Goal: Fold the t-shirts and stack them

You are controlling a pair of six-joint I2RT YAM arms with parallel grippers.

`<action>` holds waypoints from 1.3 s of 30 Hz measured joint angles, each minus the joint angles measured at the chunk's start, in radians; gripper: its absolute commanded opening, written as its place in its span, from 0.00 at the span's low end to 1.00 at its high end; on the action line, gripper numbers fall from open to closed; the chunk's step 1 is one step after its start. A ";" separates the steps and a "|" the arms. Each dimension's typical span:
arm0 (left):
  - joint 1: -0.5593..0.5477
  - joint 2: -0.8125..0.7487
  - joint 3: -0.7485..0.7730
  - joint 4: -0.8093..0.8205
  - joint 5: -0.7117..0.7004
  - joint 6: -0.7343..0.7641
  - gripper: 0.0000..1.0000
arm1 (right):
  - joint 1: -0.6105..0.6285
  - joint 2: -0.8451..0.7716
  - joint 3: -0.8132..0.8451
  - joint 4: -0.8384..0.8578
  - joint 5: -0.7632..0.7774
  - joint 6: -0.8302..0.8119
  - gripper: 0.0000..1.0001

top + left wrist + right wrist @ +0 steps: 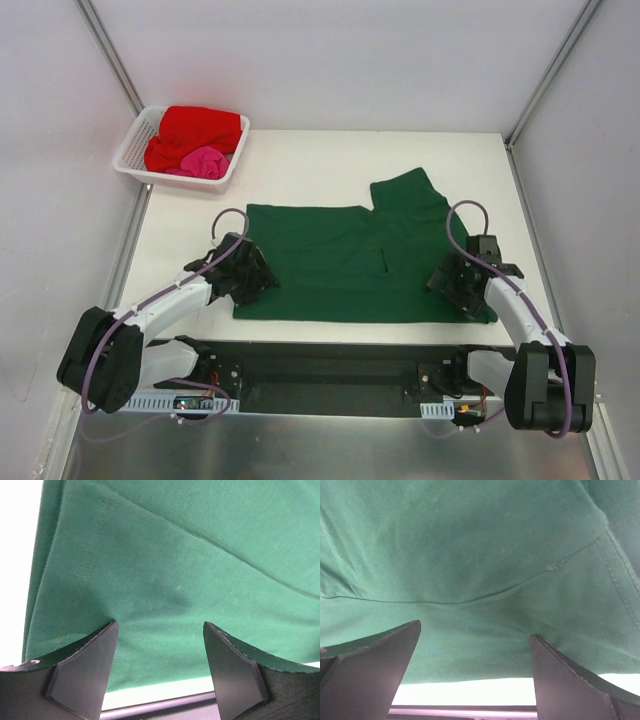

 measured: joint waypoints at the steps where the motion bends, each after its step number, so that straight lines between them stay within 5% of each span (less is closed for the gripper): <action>1: -0.006 -0.008 0.001 -0.014 0.000 0.000 0.71 | 0.000 -0.004 0.002 -0.015 0.002 -0.001 0.96; 6: -0.013 -0.047 0.089 -0.209 -0.025 0.052 0.79 | -0.001 -0.043 0.127 -0.188 0.011 -0.029 0.96; 11: 0.009 -0.020 0.481 -0.322 -0.085 0.198 0.84 | -0.002 -0.017 0.606 -0.310 -0.002 -0.108 0.96; 19: 0.182 0.293 0.882 -0.290 -0.112 0.361 0.75 | -0.002 0.354 1.125 -0.269 -0.052 -0.189 0.96; 28: 0.217 0.605 0.932 -0.309 -0.166 0.406 0.73 | -0.006 0.921 1.286 -0.162 -0.164 -0.177 0.96; 39: 0.219 0.813 0.995 -0.240 -0.275 0.339 0.62 | -0.006 1.095 1.389 -0.046 -0.246 -0.154 0.96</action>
